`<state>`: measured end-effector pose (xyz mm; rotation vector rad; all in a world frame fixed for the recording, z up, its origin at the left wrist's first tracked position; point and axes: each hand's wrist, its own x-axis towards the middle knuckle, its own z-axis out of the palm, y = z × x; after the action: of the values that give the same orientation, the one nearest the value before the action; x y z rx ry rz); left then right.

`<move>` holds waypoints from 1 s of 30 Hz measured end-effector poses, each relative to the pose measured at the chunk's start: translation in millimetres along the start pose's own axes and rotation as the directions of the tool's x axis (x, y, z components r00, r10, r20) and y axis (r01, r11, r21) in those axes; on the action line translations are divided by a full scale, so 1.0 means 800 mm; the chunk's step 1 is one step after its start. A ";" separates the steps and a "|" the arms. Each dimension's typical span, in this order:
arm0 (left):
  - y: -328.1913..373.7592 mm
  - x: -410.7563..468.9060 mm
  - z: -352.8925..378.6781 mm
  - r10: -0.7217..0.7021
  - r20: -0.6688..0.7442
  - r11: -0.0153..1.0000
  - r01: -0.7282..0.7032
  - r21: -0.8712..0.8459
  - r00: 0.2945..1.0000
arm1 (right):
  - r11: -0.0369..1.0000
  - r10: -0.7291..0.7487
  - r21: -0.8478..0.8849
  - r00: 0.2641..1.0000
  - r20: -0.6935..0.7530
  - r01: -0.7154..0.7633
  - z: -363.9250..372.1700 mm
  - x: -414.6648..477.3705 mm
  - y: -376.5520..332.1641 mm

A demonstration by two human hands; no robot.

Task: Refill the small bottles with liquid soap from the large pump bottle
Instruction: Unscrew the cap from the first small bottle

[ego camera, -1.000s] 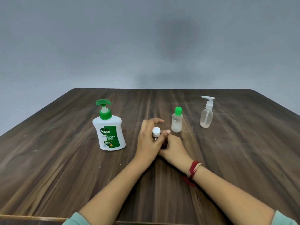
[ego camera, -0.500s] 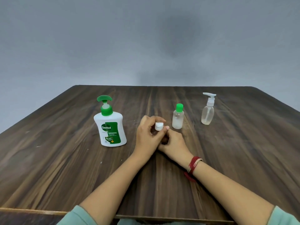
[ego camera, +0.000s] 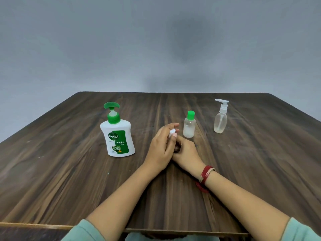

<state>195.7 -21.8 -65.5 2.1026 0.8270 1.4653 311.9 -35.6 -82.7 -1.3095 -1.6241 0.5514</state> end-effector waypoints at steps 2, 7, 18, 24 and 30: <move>0.002 0.001 -0.002 0.014 -0.067 1.000 -0.014 -0.004 0.998 | 1.000 0.009 0.004 1.000 0.010 -0.009 0.000 0.001 0.004; 0.002 0.004 -0.006 -0.077 -0.195 0.994 0.060 -0.089 0.978 | 0.997 0.076 0.009 0.997 0.011 -0.076 0.001 0.003 0.005; -0.006 0.007 -0.004 -0.286 -0.243 0.958 0.271 -0.094 0.927 | 0.983 0.052 -0.166 0.991 -0.124 -0.072 -0.012 0.004 0.002; -0.028 0.006 -0.004 -0.427 -0.187 0.903 0.425 -0.053 0.885 | 0.975 0.105 -0.180 0.986 -0.132 -0.128 -0.024 0.009 0.011; -0.033 0.005 -0.005 -0.453 -0.104 0.873 0.464 0.147 0.885 | 0.975 0.094 -0.190 0.989 -0.112 -0.115 -0.024 0.010 0.015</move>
<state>187.2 -0.2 -78.7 1.7988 1.4091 1.2430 334.5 -28.1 -80.2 -1.5506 -1.5617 0.3872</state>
